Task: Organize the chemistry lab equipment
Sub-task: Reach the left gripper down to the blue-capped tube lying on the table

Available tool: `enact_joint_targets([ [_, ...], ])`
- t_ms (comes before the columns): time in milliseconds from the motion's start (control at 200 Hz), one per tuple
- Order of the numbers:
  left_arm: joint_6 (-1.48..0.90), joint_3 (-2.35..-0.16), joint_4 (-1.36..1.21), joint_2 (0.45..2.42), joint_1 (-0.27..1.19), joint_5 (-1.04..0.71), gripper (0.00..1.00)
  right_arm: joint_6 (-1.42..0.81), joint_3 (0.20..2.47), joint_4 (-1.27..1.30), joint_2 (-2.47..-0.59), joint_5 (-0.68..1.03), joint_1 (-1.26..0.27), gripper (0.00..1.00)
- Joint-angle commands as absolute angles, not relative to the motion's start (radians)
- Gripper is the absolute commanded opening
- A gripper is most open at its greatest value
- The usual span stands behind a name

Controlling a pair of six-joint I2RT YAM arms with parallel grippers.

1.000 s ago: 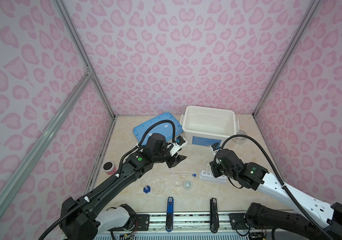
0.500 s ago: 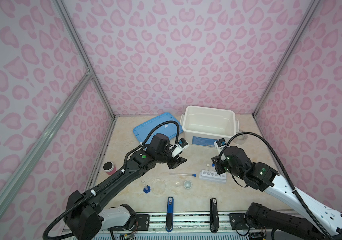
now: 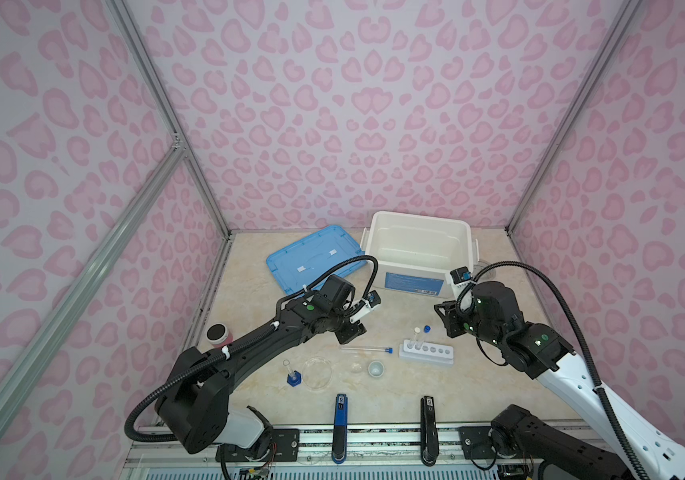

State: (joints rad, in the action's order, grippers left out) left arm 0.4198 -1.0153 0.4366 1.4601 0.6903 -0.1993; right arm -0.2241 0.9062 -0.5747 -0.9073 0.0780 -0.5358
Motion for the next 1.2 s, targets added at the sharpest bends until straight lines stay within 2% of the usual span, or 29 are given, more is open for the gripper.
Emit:
enact_joint_targets([
  [0, 0.467, -1.038, 0.467, 1.519, 0.699, -0.130, 0.51, -0.204, 0.890, -0.534, -0.904, 0.140, -0.508, 0.26],
  [285, 0.499, -1.084, 0.524, 1.628, 0.733, -0.091, 0.49, -0.190, 0.867, -0.507, -0.917, 0.206, -0.446, 0.26],
  [1195, 0.529, -1.068, 0.539, 1.720, 0.803, -0.045, 0.47, -0.198, 0.830, -0.483, -0.916, 0.213, -0.435, 0.26],
])
